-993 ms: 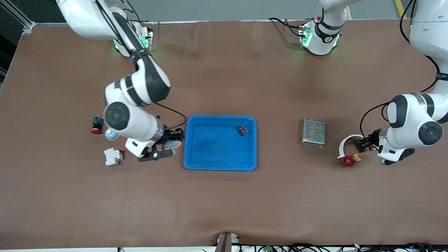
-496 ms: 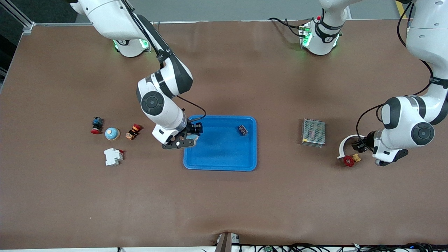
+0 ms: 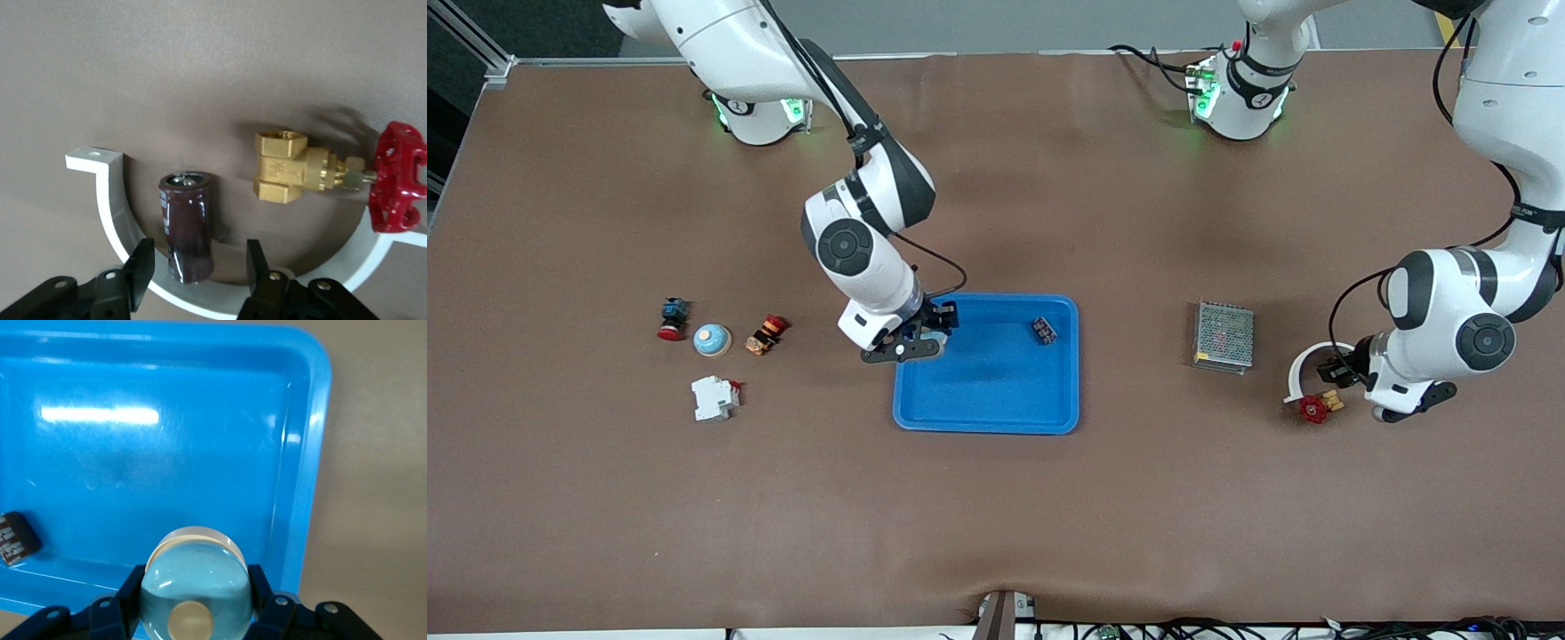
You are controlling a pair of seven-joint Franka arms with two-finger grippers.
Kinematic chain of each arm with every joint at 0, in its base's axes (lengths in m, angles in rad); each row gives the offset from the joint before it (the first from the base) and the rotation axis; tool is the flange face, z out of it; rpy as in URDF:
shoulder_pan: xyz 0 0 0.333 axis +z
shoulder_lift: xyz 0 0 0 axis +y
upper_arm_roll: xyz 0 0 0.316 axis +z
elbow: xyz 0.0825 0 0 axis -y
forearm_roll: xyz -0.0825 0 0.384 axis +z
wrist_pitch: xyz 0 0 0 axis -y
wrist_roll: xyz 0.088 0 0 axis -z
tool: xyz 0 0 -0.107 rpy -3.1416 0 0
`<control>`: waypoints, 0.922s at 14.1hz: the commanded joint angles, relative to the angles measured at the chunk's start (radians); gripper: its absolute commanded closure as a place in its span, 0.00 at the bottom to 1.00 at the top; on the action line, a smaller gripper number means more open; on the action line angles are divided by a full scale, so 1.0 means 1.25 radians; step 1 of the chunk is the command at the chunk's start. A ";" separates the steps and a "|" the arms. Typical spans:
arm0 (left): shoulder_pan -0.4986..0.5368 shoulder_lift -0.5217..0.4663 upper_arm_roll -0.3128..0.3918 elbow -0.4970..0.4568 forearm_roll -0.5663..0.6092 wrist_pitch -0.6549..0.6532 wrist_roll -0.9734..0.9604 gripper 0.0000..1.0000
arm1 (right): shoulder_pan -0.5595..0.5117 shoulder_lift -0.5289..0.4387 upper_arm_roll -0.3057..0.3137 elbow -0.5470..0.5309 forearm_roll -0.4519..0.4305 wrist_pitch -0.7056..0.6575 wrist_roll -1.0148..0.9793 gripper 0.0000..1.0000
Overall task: Place electrolytic capacitor and blue bell in tray
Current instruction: 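Lower the bell into the tray while the left gripper grasps the capacitor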
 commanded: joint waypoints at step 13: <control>0.008 -0.006 -0.015 -0.004 0.021 -0.002 0.000 1.00 | 0.044 0.089 -0.012 -0.005 -0.002 0.102 0.014 0.57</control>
